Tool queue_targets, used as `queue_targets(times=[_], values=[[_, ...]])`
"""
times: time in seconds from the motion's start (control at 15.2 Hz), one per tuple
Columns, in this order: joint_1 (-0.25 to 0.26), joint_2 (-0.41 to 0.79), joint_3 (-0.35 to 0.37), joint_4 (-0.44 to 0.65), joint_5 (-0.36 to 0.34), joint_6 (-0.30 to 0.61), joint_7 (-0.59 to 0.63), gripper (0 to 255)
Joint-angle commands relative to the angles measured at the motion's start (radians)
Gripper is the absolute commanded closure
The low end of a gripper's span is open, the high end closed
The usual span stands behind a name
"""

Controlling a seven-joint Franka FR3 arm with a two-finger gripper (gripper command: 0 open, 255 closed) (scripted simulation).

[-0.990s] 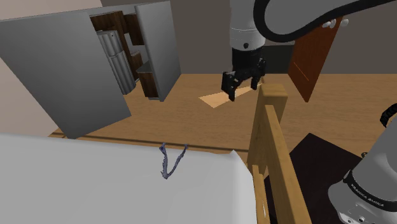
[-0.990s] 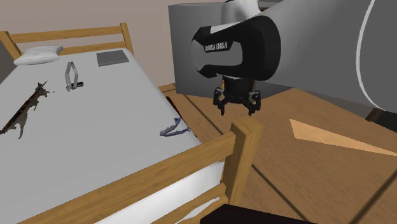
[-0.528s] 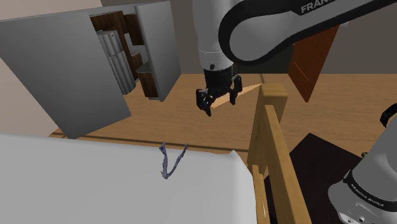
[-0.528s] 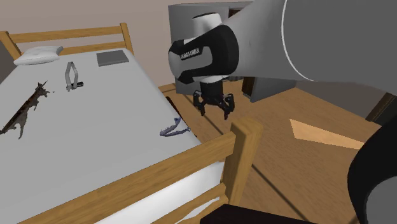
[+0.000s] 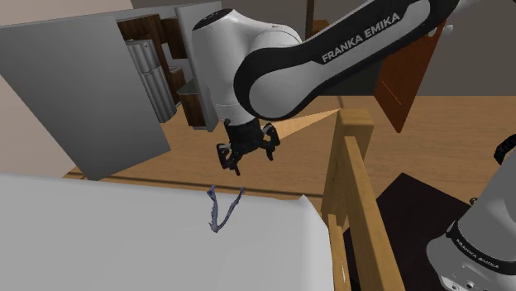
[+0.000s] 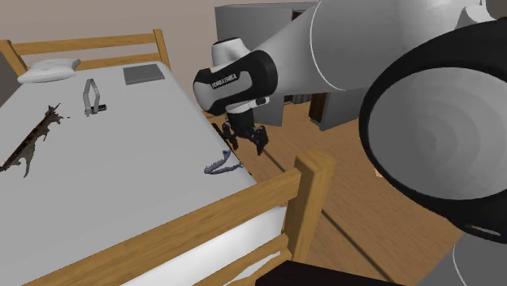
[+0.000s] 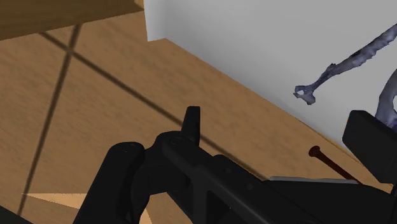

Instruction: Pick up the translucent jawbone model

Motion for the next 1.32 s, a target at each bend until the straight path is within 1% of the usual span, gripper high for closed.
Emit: queue_targets(times=[0.0, 0.33, 0.53, 0.59, 1.06, 1.19, 1.25], values=[[0.032, 0.103, 0.007, 0.085, -0.059, -0.016, 0.074, 0], [0.146, 0.332, -0.015, 0.304, -0.17, -0.072, 0.205, 0], [0.226, 0.469, -0.041, 0.464, -0.218, -0.119, 0.257, 0], [0.244, 0.498, -0.048, 0.5, -0.226, -0.129, 0.265, 0], [0.246, 0.531, -0.062, 0.457, -0.247, -0.058, 0.283, 0], [0.246, 0.534, -0.063, 0.453, -0.249, -0.052, 0.284, 0], [0.245, 0.534, -0.063, 0.454, -0.248, -0.053, 0.284, 255]])
